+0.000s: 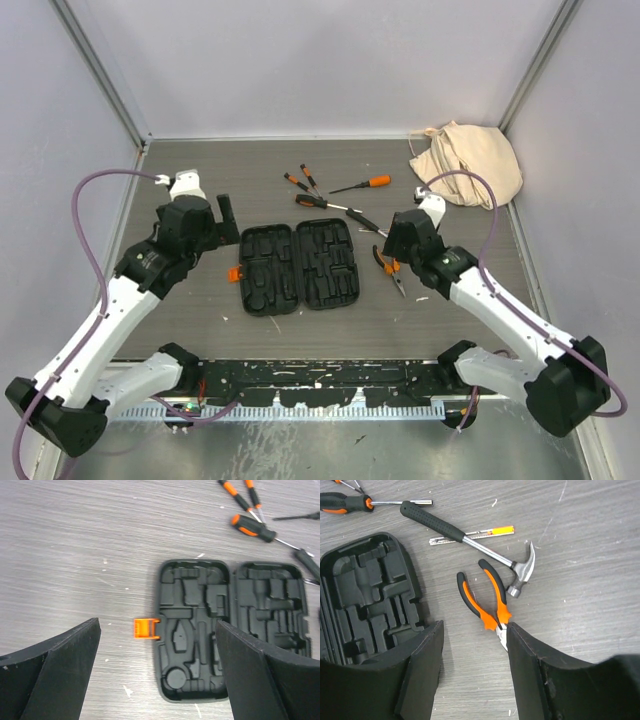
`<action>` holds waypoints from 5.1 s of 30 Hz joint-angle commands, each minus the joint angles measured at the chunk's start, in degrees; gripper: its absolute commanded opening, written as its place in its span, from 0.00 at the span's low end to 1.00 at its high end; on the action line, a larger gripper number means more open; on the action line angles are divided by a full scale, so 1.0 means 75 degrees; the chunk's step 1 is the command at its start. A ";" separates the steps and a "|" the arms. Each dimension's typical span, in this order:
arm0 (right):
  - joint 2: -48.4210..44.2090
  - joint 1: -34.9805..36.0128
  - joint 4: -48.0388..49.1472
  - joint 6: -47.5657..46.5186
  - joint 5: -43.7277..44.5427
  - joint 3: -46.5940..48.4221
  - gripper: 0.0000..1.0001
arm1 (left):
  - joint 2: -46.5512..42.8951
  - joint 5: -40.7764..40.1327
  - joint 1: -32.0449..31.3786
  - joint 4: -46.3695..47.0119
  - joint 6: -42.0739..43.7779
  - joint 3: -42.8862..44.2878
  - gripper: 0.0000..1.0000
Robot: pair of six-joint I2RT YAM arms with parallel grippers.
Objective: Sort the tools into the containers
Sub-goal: Pick up the pliers at the center of the board, then place the pliers in the storage box.
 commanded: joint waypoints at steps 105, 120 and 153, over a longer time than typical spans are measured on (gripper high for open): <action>0.4586 -0.0618 0.0656 -0.2204 -0.1265 0.1308 0.31 | 0.0826 0.0801 0.0841 -0.0577 0.0472 -0.0058 0.98; 0.2305 -0.0580 0.2048 -0.2277 -0.3645 0.0984 0.07 | 0.0737 0.0851 0.0875 -0.0542 0.0445 -0.0070 0.98; 0.6750 0.3142 -0.0721 -1.7153 -0.6098 0.4986 0.01 | -0.0876 0.0048 0.0948 -0.1538 0.0554 -0.0396 1.00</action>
